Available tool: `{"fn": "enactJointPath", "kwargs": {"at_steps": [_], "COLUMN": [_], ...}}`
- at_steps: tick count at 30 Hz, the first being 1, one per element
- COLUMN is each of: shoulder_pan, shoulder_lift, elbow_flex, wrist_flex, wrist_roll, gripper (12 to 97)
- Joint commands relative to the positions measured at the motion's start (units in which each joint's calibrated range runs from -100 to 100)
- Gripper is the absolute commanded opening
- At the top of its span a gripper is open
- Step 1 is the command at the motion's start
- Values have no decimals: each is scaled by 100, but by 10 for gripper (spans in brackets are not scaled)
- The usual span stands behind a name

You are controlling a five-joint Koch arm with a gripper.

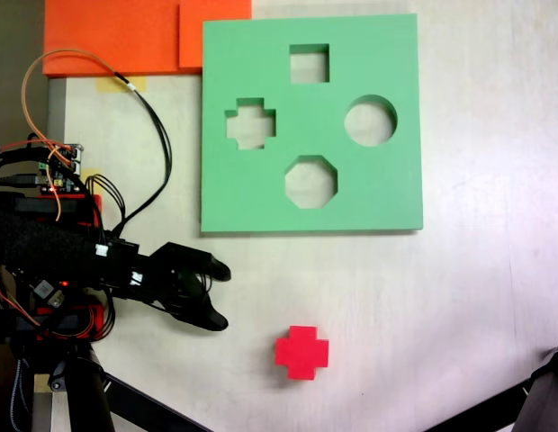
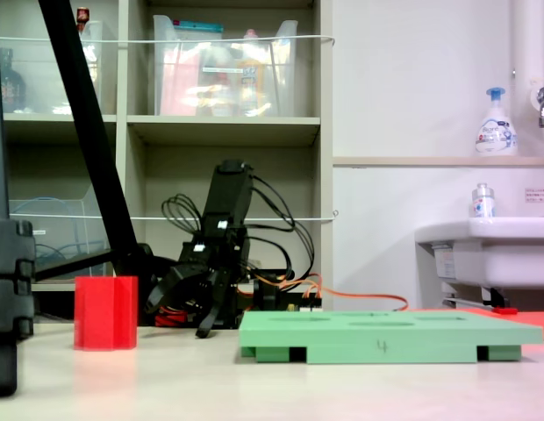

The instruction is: Put the cross columnar block into the corresponding hole

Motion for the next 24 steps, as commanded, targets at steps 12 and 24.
{"fn": "enactJointPath", "kwargs": {"at_steps": [12,24], "shoulder_pan": [98,122], "shoulder_lift": [-41,3311], "elbow_flex": [4259,9942], "wrist_flex": [-7492,-10323], "wrist_roll": [840,835], "gripper": [456,695]}}
